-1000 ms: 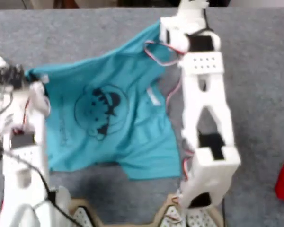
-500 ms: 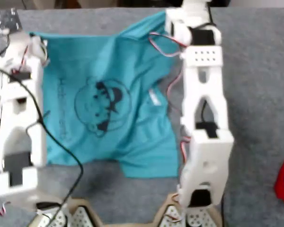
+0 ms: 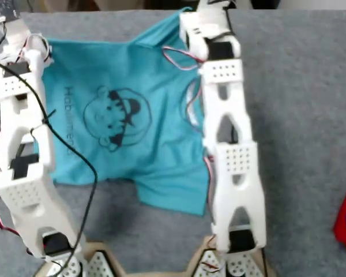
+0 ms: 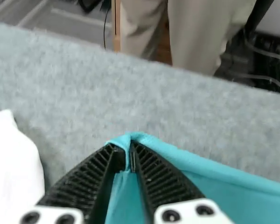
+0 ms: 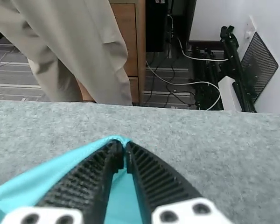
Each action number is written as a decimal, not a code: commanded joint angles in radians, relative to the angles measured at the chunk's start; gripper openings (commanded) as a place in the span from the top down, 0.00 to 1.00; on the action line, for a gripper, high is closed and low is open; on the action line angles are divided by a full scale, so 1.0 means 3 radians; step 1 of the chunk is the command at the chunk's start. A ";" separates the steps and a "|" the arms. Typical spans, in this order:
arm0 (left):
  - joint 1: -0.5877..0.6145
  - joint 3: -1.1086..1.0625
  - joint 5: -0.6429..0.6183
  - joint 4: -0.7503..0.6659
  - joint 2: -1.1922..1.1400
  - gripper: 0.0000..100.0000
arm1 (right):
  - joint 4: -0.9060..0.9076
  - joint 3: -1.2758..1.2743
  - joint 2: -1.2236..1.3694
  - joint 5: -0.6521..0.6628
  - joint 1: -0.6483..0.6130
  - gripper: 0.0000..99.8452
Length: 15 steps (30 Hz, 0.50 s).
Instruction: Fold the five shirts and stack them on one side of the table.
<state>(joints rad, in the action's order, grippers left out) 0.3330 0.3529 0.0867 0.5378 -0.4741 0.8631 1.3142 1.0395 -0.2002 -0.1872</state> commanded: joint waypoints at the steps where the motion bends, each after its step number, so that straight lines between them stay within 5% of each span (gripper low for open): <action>1: 0.0051 0.0271 0.0015 0.0256 -0.0054 0.98 | 0.0220 0.0509 0.0100 0.0015 -0.0013 1.00; 15: -0.0061 0.0701 0.0102 0.2158 -0.0095 0.98 | 0.2614 0.1153 -0.0136 0.0015 -0.0090 0.99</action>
<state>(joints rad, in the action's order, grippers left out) 0.3330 0.4787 0.0882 1.0794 -0.5201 1.5259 1.6149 1.0856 -0.2002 -0.1887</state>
